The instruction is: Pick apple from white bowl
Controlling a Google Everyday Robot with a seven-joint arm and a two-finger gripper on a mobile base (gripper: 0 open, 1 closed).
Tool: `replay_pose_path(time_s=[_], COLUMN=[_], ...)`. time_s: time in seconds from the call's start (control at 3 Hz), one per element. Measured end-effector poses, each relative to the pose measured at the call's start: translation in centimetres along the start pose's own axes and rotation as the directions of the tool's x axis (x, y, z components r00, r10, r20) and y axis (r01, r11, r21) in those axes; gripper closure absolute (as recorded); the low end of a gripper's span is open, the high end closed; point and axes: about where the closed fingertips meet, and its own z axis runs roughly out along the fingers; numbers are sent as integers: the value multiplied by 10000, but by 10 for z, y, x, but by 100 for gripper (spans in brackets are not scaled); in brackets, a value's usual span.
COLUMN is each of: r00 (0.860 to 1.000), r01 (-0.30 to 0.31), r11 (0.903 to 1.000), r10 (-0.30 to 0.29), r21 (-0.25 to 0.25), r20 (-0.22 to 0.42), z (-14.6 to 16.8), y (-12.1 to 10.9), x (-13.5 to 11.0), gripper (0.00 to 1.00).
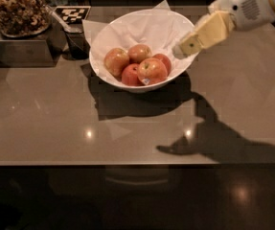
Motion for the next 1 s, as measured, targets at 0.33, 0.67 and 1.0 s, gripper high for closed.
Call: replay_pose_path(time_s=[0.33,0.67,1.0], r00=[9998,9998,9998], r01=[-142,-142,-144], r11=[9996,9996,9996], r10=[146,145,148], r21=[-223,-223,-227], r20=[156,156,159], z=[13,13,13], y=[1,1,1], x=[-7,-7,-7], gripper=[0,19,33])
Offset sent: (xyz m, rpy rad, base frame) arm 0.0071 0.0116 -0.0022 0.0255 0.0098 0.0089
